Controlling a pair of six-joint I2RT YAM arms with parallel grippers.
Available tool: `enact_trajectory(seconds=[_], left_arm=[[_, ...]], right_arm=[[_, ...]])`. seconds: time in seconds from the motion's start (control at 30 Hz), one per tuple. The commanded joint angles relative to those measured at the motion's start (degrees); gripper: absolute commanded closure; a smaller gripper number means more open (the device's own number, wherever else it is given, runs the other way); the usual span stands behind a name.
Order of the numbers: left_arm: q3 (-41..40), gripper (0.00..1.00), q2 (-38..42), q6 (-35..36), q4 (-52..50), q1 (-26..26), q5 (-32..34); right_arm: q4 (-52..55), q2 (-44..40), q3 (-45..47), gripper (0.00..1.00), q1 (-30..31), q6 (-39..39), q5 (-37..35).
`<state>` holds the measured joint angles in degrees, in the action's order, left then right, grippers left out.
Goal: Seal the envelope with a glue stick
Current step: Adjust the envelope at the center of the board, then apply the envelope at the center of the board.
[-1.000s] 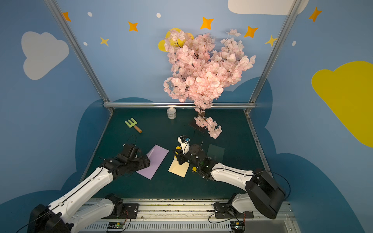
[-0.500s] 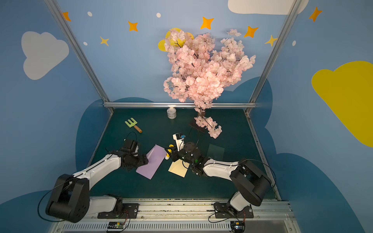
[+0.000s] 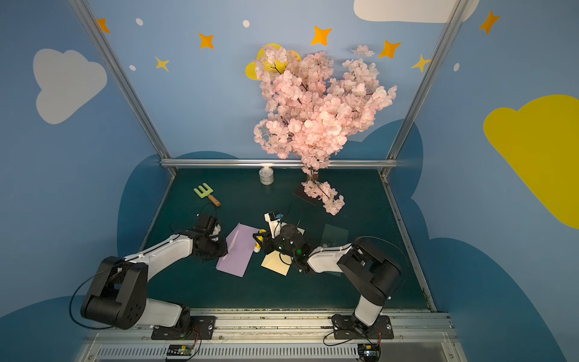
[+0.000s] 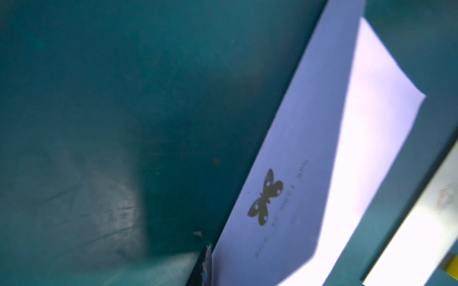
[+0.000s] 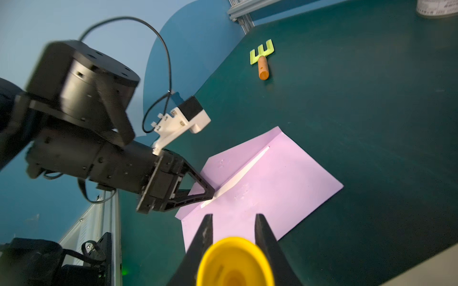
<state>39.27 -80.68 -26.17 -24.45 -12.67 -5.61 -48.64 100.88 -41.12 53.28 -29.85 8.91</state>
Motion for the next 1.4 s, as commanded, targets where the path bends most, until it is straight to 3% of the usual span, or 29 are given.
enact_trajectory(seconds=[0.0, 0.1, 0.3, 0.83, 1.1, 1.37], left_arm=[[-2.6, 0.82, 2.6, -1.1, 1.5, -0.6, -2.3], [-4.9, 0.90, 3.6, -3.0, 3.0, -1.1, -2.9], [-7.4, 0.93, 5.5, -6.1, 4.5, -2.4, -2.7], [-12.5, 0.97, 11.7, -9.5, 6.0, -5.1, -1.6], [-15.3, 0.97, 11.9, -13.7, 8.5, -5.9, -0.4], [-15.7, 0.97, 11.8, -14.7, 9.7, -6.2, 0.3]], right_arm=[[-10.3, 4.4, -2.3, 1.00, 2.1, 0.1, -1.1], [-16.1, 9.3, -4.0, 1.00, 3.9, 2.2, -2.4], [-22.7, 17.1, -7.4, 1.00, 5.8, 6.1, -5.4], [-16.4, 23.6, -15.2, 1.00, 10.3, 26.3, -9.4], [-14.1, 24.9, -15.2, 1.00, 11.0, 29.2, -12.5], [-11.2, 18.4, -9.1, 1.00, 13.5, 26.6, -12.1]])
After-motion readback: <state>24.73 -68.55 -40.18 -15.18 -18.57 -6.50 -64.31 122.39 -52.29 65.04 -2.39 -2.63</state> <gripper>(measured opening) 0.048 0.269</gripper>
